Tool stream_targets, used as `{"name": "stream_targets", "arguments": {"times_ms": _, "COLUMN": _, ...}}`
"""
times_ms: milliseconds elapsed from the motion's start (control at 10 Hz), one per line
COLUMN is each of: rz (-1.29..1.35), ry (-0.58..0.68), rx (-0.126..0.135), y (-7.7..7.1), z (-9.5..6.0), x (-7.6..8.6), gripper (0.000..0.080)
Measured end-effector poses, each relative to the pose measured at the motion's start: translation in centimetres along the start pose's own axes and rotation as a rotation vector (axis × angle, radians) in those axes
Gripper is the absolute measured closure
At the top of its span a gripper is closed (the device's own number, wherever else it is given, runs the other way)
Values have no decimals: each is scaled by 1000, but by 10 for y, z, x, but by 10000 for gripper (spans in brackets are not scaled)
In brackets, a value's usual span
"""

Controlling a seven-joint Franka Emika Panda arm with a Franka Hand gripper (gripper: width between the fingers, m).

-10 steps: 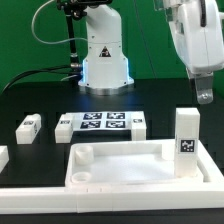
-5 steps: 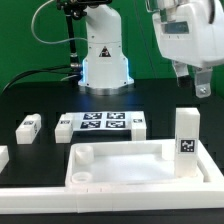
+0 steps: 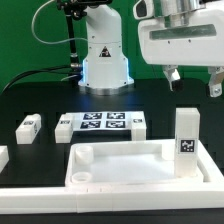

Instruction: Assemble desk

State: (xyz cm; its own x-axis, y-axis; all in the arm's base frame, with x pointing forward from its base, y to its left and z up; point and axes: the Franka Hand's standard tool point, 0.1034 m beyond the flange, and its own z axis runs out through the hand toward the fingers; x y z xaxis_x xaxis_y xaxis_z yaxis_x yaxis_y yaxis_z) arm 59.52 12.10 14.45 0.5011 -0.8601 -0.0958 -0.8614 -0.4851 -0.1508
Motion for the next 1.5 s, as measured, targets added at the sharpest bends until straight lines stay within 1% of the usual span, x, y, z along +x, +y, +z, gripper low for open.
{"name": "stream_targets", "arguments": {"times_ms": 100, "rz": -100, "ry": 5, "rx": -2, "y": 8, "z": 13, "x": -8, "gripper": 150}}
{"name": "stream_targets", "arguments": {"times_ms": 200, "rz": -237, "ry": -7, "rx": -26, "y": 22, "z": 23, "x": -12, "gripper": 150}}
{"name": "stream_targets", "arguments": {"times_ms": 300, "rz": -353, "ry": -12, "rx": -48, "y": 40, "z": 32, "x": -12, "gripper": 150}}
{"name": "stream_targets", "arguments": {"times_ms": 400, "rz": -524, "ry": -9, "rx": -74, "y": 63, "z": 44, "x": -13, "gripper": 150}}
{"name": "stream_targets", "arguments": {"times_ms": 500, "rz": -559, "ry": 12, "rx": -73, "y": 74, "z": 52, "x": -13, "gripper": 150}}
{"name": "stream_targets", "arguments": {"times_ms": 800, "rz": -780, "ry": 2, "rx": -79, "y": 74, "z": 51, "x": -12, "gripper": 150}}
{"name": "stream_targets", "arguments": {"times_ms": 900, "rz": -875, "ry": 2, "rx": -82, "y": 78, "z": 53, "x": -7, "gripper": 150}}
{"name": "stream_targets", "arguments": {"times_ms": 1000, "rz": -1042, "ry": -18, "rx": -106, "y": 106, "z": 65, "x": 10, "gripper": 150}}
{"name": "stream_targets", "arguments": {"times_ms": 1100, "rz": -1084, "ry": -41, "rx": -142, "y": 126, "z": 74, "x": 14, "gripper": 150}}
{"name": "stream_targets", "arguments": {"times_ms": 1200, "rz": -1067, "ry": -61, "rx": -157, "y": 135, "z": 76, "x": 15, "gripper": 150}}
{"name": "stream_targets", "arguments": {"times_ms": 1300, "rz": -1029, "ry": -114, "rx": -178, "y": 143, "z": 74, "x": 11, "gripper": 150}}
{"name": "stream_targets", "arguments": {"times_ms": 1400, "rz": -1032, "ry": -105, "rx": -175, "y": 140, "z": 75, "x": 13, "gripper": 150}}
{"name": "stream_targets", "arguments": {"times_ms": 1500, "rz": -1023, "ry": -180, "rx": -202, "y": 145, "z": 75, "x": 8, "gripper": 150}}
